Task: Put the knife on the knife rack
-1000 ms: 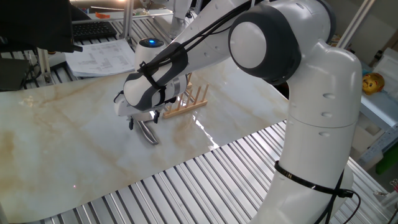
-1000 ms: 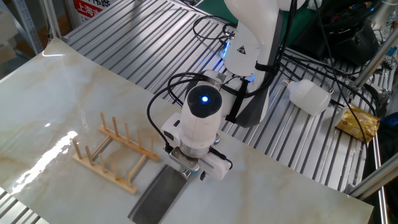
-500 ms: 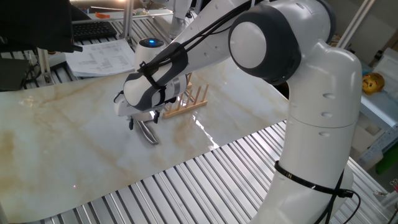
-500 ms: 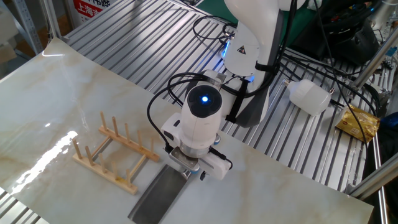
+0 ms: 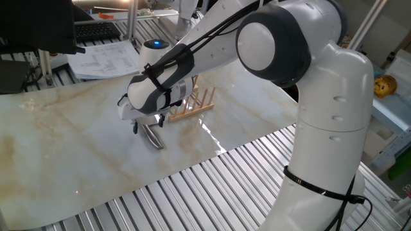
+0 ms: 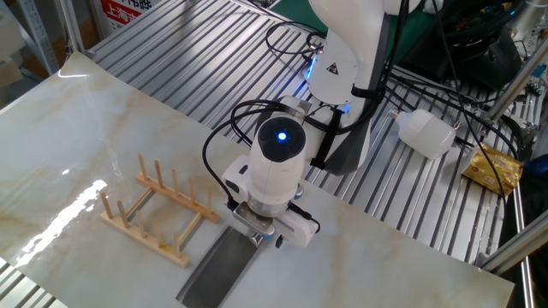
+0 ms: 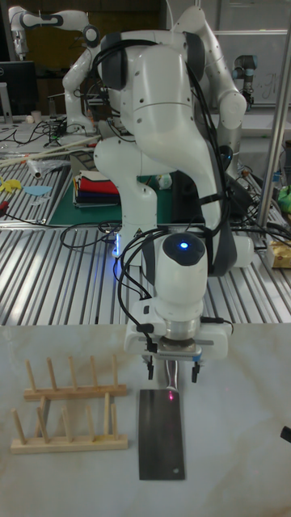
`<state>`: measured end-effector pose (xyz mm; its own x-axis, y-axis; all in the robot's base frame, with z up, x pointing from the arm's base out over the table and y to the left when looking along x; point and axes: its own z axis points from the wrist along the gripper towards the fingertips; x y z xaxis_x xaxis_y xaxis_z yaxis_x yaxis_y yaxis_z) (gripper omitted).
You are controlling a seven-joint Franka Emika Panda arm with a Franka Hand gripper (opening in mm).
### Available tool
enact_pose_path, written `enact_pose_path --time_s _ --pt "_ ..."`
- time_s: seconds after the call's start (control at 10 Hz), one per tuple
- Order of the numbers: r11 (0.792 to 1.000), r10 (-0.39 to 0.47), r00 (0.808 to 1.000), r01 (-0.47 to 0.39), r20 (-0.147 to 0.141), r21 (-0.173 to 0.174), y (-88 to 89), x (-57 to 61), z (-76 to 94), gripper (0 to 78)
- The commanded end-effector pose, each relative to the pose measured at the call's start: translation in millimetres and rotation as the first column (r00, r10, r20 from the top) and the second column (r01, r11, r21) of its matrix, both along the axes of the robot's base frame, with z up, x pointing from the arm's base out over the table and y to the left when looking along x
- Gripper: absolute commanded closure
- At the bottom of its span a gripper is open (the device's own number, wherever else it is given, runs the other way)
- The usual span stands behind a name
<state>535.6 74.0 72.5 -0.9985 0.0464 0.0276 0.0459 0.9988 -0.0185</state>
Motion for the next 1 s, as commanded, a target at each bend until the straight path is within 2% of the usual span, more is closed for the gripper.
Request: enact_pose_path --time_s 0.1,1.0 --pt "0.995 0.097 0.995 -0.098 -0.026 -0.027 -1.7 13.8 28.5 0.2" --pt "0.994 0.109 0.994 -0.109 -0.026 -0.026 -1.7 13.9 28.3 0.2"
